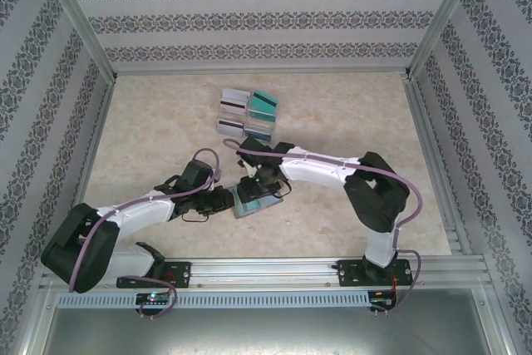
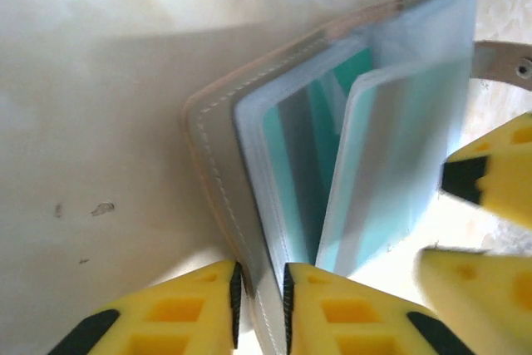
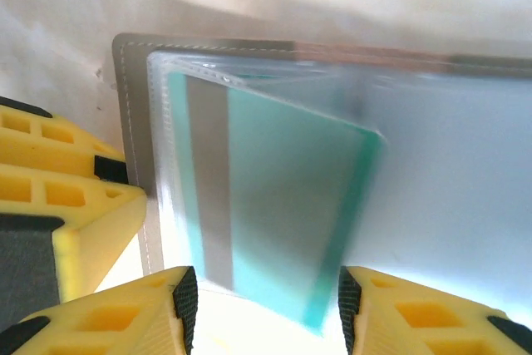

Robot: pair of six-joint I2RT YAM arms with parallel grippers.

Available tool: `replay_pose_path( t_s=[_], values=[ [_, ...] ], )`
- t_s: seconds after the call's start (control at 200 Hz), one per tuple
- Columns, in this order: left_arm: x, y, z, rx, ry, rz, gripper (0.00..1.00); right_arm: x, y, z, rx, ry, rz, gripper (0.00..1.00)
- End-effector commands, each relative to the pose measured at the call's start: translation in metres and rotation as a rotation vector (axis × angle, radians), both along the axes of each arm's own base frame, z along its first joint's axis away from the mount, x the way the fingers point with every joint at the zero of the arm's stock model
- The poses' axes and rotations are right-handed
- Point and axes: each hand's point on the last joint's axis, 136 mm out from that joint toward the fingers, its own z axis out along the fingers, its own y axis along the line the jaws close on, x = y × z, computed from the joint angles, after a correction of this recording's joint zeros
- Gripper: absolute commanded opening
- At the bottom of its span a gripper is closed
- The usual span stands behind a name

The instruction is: Put the credit cards into the card holder

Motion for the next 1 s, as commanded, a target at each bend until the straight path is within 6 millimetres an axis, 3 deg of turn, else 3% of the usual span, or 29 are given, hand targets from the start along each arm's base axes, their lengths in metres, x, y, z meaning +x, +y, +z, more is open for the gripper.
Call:
replay_pose_path(
  t_s=[0.0, 0.115, 0.245, 0.465, 0.655, 0.994],
  values=[
    [-0.002, 0.003, 0.011, 0.050, -0.013, -0.018, 0.29, 0.005, -0.016, 0.021, 0.052, -0.028, -0.033, 0.51],
    [-0.007, 0.012, 0.016, 0.086, -0.011, -0.012, 0.41, 0.008, -0.031, 0.026, 0.084, -0.023, -0.080, 0.51],
    [-0.009, 0.023, 0.021, 0.135, -0.024, -0.005, 0.45, 0.006, -0.038, 0.022, 0.122, 0.009, -0.113, 0.51],
    [-0.007, 0.023, 0.026, 0.149, -0.030, -0.028, 0.46, 0.005, -0.032, 0.011, 0.200, 0.065, -0.142, 0.51],
    [-0.004, 0.014, 0.019, 0.126, 0.000, -0.050, 0.46, 0.009, -0.028, 0.000, 0.209, 0.085, -0.154, 0.51],
    [-0.001, 0.003, 0.002, 0.121, 0.041, -0.081, 0.46, 0.022, -0.049, -0.020, 0.119, 0.068, -0.181, 0.51]
  ],
)
